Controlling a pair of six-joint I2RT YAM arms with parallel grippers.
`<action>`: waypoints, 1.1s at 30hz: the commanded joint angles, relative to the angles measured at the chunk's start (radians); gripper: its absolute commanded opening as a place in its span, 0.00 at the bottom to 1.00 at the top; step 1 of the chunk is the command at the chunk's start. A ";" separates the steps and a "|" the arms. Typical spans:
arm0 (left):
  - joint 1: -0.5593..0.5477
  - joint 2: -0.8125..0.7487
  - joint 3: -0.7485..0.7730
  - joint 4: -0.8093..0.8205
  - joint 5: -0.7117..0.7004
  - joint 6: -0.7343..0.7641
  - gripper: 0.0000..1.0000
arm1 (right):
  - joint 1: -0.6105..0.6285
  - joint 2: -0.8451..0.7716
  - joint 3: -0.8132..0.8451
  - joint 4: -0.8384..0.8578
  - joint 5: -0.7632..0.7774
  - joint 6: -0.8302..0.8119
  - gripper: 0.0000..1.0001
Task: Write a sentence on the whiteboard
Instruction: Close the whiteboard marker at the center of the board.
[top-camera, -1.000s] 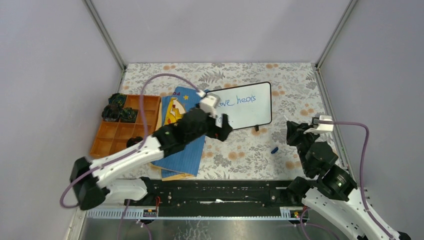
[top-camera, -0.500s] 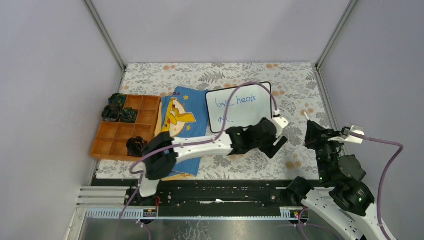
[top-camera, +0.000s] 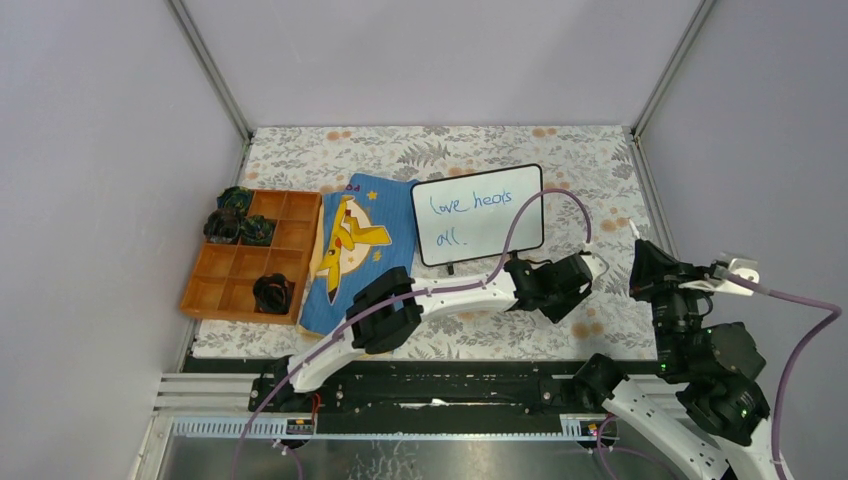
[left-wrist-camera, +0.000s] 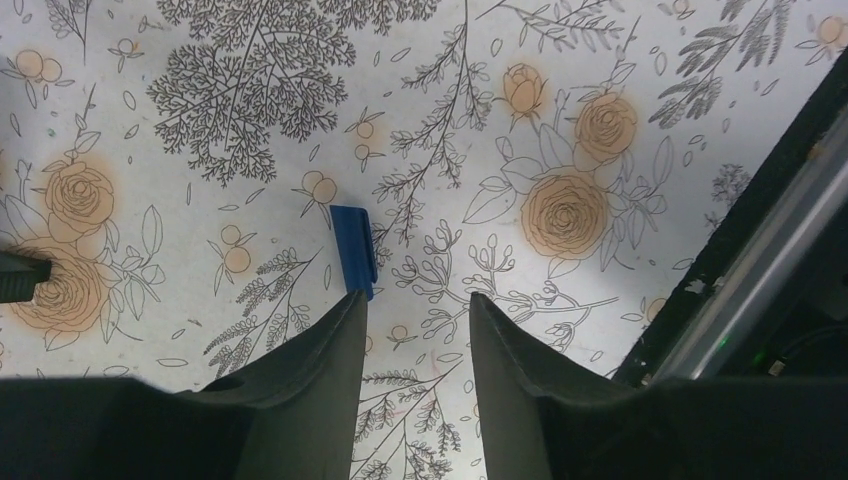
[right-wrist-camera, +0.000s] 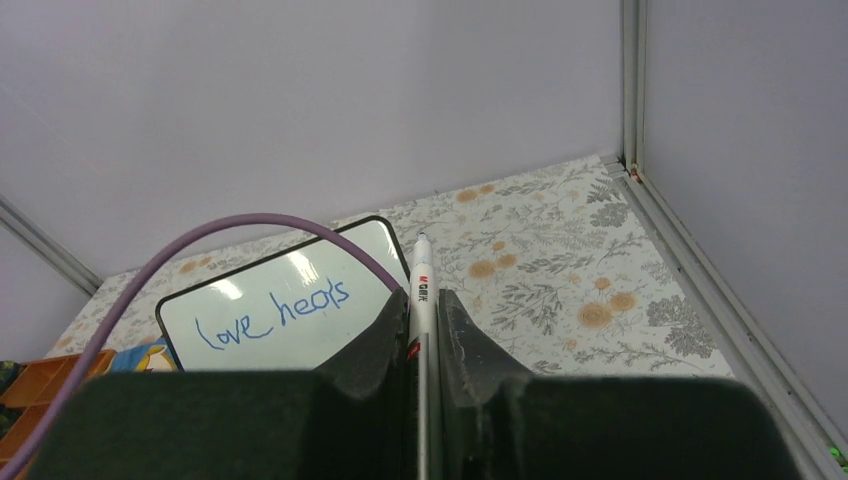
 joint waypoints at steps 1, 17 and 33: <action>0.003 0.035 0.092 -0.112 -0.006 0.003 0.48 | -0.005 0.004 0.053 0.035 0.003 -0.057 0.00; 0.057 0.123 0.179 -0.134 0.018 0.013 0.57 | -0.005 0.009 0.053 0.058 -0.027 -0.064 0.00; 0.059 0.197 0.242 -0.197 0.033 0.048 0.51 | -0.005 -0.010 0.043 0.048 -0.024 -0.044 0.00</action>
